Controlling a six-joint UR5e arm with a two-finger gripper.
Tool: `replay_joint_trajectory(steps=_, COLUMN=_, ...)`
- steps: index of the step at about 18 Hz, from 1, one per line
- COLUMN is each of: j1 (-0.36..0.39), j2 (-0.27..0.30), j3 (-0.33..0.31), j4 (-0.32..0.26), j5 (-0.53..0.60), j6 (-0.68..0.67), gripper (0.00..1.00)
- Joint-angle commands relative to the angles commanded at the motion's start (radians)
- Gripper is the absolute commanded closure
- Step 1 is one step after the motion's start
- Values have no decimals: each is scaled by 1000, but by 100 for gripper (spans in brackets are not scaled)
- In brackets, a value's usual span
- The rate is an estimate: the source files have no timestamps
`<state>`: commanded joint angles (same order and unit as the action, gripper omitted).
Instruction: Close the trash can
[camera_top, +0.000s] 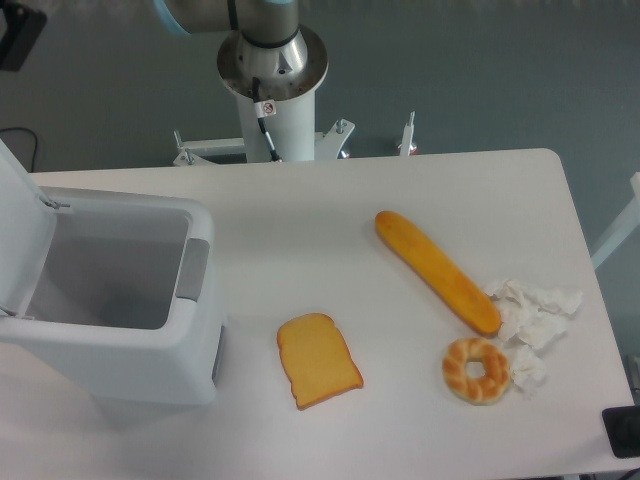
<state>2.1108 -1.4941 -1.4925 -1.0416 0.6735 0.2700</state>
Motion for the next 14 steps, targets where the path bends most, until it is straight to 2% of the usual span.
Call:
replay_joint_trajectory(steps=5, j1=-8, j2=-17, j3=-8, j4=-2, j5=-58, j6=-6, gripper=0)
replay_joint_trajectory(steps=14, j1=-71, j2=-75, j3=6, j4=3, j5=-63, j6=-3, gripper=0)
